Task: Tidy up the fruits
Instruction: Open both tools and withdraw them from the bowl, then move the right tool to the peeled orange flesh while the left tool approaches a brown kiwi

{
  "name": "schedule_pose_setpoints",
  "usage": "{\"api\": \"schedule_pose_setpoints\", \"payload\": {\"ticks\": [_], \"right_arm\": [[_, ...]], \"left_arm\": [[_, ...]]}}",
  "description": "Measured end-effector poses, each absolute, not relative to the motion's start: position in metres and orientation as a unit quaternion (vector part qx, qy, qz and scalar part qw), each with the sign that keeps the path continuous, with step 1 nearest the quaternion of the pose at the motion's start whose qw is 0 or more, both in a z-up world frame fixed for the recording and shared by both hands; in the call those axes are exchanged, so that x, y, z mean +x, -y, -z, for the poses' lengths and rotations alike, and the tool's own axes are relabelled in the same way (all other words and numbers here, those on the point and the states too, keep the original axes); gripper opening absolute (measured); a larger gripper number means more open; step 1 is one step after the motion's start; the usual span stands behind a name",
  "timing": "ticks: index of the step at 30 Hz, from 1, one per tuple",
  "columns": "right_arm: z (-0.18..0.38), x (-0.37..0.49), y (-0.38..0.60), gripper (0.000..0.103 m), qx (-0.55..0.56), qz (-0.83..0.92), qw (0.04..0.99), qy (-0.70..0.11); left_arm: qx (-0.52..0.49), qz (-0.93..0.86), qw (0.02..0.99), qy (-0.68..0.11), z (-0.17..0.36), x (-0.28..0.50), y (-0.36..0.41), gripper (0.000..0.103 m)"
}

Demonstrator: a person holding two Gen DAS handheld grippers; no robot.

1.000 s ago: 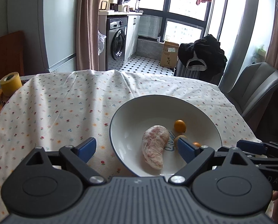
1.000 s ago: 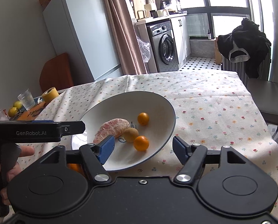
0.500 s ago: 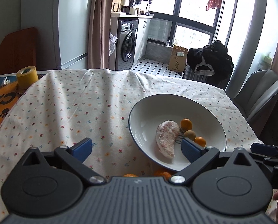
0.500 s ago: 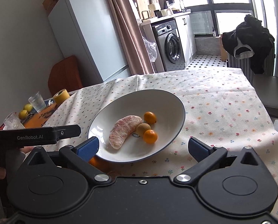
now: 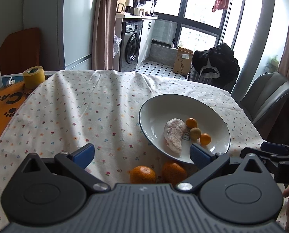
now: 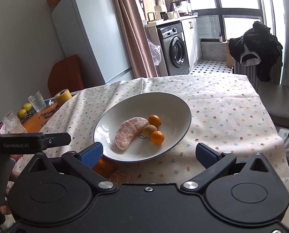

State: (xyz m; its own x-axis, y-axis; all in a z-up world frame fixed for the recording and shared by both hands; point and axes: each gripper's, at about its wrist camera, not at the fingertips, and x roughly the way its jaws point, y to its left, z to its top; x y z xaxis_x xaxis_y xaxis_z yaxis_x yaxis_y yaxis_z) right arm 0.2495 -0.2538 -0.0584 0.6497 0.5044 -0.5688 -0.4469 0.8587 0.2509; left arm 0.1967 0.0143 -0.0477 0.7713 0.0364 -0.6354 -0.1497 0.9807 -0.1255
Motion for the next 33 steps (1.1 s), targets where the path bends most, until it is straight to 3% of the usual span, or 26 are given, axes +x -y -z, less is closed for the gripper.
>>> {"api": "schedule_pose_setpoints", "payload": {"ticks": [20, 33], "right_arm": [[0.057, 0.222, 0.248, 0.103, -0.001, -0.265, 0.907, -0.328], [0.065, 0.213, 0.25, 0.102, 0.025, -0.289, 0.896, -0.335]], "left_arm": [[-0.078, -0.052, 0.936, -0.339, 0.054, 0.157, -0.026, 0.103], [-0.093, -0.04, 0.934, -0.343, 0.068, 0.146, -0.032, 0.101]]}}
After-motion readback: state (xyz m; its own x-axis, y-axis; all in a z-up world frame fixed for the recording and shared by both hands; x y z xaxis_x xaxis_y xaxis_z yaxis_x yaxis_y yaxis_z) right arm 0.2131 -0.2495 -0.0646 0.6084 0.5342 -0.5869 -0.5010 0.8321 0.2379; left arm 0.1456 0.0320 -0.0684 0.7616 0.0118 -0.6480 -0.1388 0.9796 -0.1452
